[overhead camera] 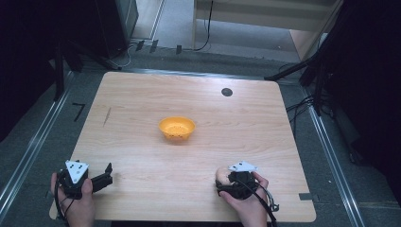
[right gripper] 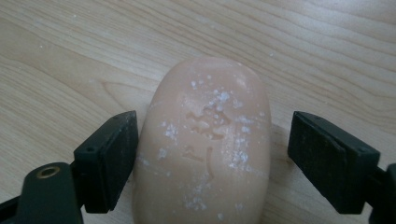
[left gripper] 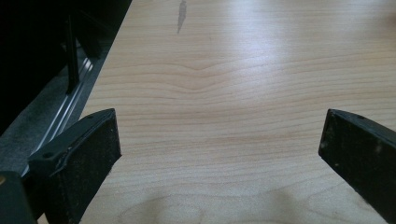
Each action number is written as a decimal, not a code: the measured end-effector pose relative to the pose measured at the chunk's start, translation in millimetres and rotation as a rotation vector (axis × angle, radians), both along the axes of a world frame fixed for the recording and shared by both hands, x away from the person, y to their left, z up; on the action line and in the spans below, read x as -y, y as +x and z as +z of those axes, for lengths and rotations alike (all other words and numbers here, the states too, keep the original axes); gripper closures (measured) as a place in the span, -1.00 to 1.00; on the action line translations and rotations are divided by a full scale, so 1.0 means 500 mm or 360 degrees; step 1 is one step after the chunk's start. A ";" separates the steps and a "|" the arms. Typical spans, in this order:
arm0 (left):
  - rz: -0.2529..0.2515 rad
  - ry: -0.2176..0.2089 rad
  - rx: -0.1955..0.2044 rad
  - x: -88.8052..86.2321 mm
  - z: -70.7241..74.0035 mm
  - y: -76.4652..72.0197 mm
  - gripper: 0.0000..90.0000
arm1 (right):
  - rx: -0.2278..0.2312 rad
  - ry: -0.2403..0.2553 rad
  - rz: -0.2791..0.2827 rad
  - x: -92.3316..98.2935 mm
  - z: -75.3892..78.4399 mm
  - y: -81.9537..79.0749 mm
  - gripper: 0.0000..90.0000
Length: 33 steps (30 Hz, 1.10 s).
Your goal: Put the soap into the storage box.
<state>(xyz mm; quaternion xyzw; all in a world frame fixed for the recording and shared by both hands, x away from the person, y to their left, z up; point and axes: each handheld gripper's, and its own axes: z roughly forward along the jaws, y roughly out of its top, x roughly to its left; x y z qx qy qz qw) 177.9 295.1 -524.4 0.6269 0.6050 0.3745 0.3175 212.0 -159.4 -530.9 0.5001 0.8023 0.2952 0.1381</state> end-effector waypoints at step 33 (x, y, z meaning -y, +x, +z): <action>-0.0016 -0.0017 0.0007 -0.001 0.000 0.000 -1.00 | 0.0073 -0.0011 0.0299 0.029 0.026 0.017 -0.26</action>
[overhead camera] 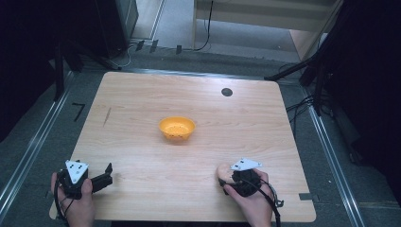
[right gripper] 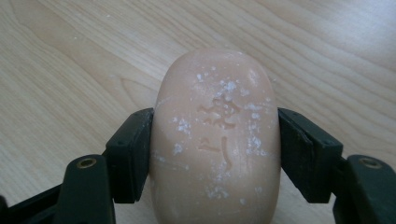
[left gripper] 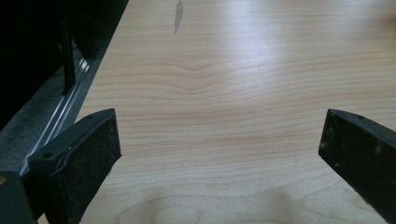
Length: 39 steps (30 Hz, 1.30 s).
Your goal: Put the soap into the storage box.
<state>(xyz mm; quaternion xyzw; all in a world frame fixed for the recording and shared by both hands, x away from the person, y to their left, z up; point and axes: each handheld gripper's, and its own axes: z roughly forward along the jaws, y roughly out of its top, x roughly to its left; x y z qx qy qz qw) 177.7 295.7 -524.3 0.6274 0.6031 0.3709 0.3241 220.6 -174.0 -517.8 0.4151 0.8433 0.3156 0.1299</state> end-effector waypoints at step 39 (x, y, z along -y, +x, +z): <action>-0.0027 0.0001 0.0003 -0.001 0.000 -0.001 -1.00 | 0.0089 -0.0070 0.0472 -0.014 0.054 0.117 -0.26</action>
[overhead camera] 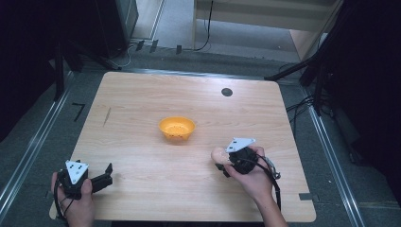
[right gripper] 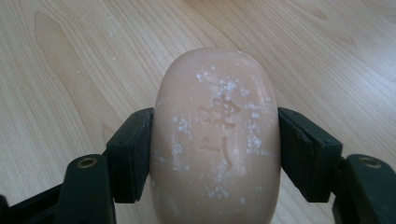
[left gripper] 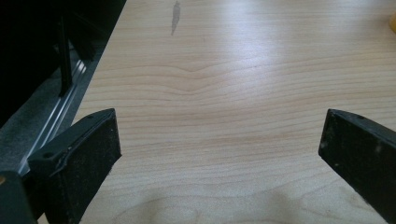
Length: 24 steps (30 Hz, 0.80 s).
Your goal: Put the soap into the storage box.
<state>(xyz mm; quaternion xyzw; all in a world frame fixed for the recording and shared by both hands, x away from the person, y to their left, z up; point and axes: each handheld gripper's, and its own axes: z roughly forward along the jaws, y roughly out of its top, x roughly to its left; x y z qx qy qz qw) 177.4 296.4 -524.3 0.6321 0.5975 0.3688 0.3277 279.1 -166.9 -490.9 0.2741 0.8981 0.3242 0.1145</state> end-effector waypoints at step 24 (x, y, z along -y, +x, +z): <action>-0.0007 -0.0008 -0.0001 -0.001 0.000 0.000 -1.00 | 0.0030 -0.0012 0.0256 -0.043 0.050 0.081 -0.26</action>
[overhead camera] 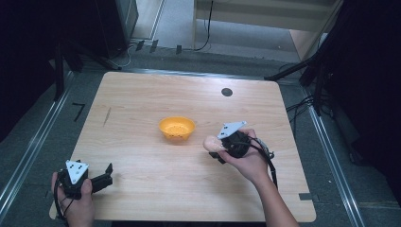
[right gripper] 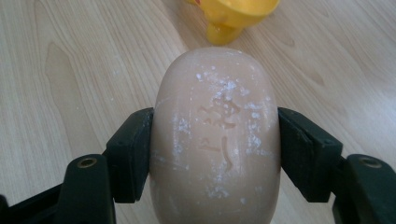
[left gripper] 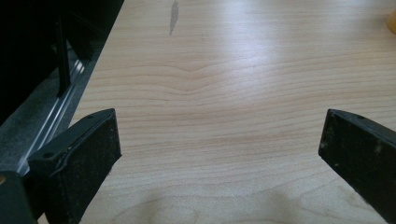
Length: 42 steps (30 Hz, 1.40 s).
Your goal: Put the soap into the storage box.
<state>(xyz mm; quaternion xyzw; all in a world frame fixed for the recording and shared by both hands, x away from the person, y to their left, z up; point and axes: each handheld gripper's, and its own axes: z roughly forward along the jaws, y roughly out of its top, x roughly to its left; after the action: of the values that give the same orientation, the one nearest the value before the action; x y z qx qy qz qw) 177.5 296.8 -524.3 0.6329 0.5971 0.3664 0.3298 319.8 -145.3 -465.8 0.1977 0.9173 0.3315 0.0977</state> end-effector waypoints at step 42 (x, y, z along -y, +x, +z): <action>0.0010 -0.0027 -0.0004 -0.003 0.000 0.000 -1.00 | -0.0019 -0.0032 0.0349 -0.156 0.056 0.135 -0.26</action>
<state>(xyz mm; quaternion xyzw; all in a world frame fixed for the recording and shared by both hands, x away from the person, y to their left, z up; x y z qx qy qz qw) 177.6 298.3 -524.1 0.6286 0.6026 0.3616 0.3330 387.3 -67.3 -437.7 0.0970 0.9373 0.3297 0.0573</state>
